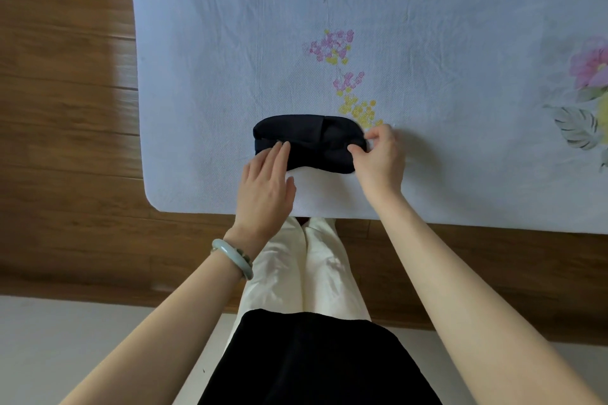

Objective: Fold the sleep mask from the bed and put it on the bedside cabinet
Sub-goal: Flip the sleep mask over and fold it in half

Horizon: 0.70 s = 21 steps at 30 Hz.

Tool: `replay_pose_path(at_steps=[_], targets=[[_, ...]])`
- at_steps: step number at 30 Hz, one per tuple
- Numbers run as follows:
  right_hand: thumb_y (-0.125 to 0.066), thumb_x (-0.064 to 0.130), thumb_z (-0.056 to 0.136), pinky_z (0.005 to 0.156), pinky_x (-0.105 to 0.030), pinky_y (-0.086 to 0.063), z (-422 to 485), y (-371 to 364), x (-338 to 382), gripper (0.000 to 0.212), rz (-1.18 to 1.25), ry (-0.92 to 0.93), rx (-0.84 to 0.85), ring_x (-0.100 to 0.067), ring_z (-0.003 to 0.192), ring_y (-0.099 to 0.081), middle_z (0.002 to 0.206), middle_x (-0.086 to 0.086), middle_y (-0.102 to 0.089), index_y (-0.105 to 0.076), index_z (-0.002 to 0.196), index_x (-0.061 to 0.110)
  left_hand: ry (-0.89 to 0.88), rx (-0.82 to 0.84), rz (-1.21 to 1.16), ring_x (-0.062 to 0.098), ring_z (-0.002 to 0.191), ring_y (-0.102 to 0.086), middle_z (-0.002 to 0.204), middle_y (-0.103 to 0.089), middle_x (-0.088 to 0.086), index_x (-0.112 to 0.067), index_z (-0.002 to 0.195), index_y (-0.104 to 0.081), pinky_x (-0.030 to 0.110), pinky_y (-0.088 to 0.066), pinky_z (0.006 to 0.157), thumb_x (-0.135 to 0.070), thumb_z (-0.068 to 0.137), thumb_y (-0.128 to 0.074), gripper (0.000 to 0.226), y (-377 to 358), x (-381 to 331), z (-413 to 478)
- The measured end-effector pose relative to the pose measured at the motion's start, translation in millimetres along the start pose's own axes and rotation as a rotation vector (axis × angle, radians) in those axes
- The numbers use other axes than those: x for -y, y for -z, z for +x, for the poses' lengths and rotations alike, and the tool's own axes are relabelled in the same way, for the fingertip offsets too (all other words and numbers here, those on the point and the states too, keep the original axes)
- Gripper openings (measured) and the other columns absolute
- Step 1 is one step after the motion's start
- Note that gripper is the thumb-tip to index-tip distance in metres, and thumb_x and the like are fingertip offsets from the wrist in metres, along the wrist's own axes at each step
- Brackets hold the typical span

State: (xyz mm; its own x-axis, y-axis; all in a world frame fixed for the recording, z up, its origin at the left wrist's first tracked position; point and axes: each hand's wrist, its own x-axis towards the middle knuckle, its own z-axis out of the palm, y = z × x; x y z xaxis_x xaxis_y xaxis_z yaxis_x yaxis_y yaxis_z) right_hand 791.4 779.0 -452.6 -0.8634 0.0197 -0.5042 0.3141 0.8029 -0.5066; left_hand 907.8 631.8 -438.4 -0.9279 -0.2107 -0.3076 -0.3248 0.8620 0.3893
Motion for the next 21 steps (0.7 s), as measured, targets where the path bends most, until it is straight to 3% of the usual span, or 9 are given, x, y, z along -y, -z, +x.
replay_pose_path(at_steps=[3, 7, 14, 17, 21], targets=[[-0.071, 0.019, 0.076, 0.07, -0.025, -0.037, 1, 0, -1, 0.038, 0.013, -0.026, -0.01, -0.022, 0.095, -0.055, 0.108, -0.009, -0.056, -0.051, 0.106, 0.007, -0.077, 0.086, 0.174, 0.04, 0.136, -0.034, 0.143, -0.041, 0.027, 0.001, 0.141, -0.032, 0.047, -0.022, 0.114, -0.014, 0.085, -0.06, 0.065, -8, -4, -4], [-0.069, 0.02, 0.077, 0.065, -0.025, -0.039, 5, 3, -1, 0.027, -0.037, -0.014, 0.057, -0.024, 0.084, -0.06, 0.091, -0.006, -0.062, -0.06, 0.099, 0.008, -0.115, 0.128, 0.213, 0.039, 0.141, -0.026, 0.151, -0.024, 0.029, 0.003, 0.144, -0.021, 0.045, -0.018, 0.116, -0.011, 0.089, -0.053, 0.066, -14, -7, -1], [-0.067, 0.015, 0.074, 0.066, -0.026, -0.04, 7, 5, 1, 0.019, -0.019, -0.009, 0.083, -0.026, 0.083, -0.06, 0.086, -0.006, -0.063, -0.059, 0.089, 0.008, -0.069, 0.144, 0.289, 0.037, 0.142, -0.022, 0.154, -0.022, 0.024, -0.013, 0.149, -0.02, 0.05, -0.013, 0.115, -0.022, 0.086, -0.055, 0.072, -24, -13, -2], [-0.066, 0.014, 0.073, 0.069, -0.026, -0.043, 8, 11, 7, 0.024, 0.014, -0.047, 0.158, -0.024, 0.084, -0.059, 0.087, -0.004, -0.063, -0.059, 0.096, 0.01, -0.019, 0.143, 0.343, 0.033, 0.143, -0.022, 0.155, -0.022, 0.019, -0.017, 0.149, -0.022, 0.051, -0.013, 0.115, -0.032, 0.087, -0.055, 0.072, -28, -16, -3], [-0.065, 0.013, 0.067, 0.051, -0.019, -0.041, -4, 19, 26, 0.015, 0.099, -0.044, 0.21, -0.011, 0.064, -0.057, 0.066, 0.008, -0.059, -0.059, 0.081, 0.018, -0.001, 0.127, 0.363, 0.032, 0.144, -0.021, 0.156, -0.021, 0.018, -0.017, 0.149, -0.02, 0.051, -0.009, 0.115, -0.034, 0.087, -0.053, 0.072, -31, -18, -2]])
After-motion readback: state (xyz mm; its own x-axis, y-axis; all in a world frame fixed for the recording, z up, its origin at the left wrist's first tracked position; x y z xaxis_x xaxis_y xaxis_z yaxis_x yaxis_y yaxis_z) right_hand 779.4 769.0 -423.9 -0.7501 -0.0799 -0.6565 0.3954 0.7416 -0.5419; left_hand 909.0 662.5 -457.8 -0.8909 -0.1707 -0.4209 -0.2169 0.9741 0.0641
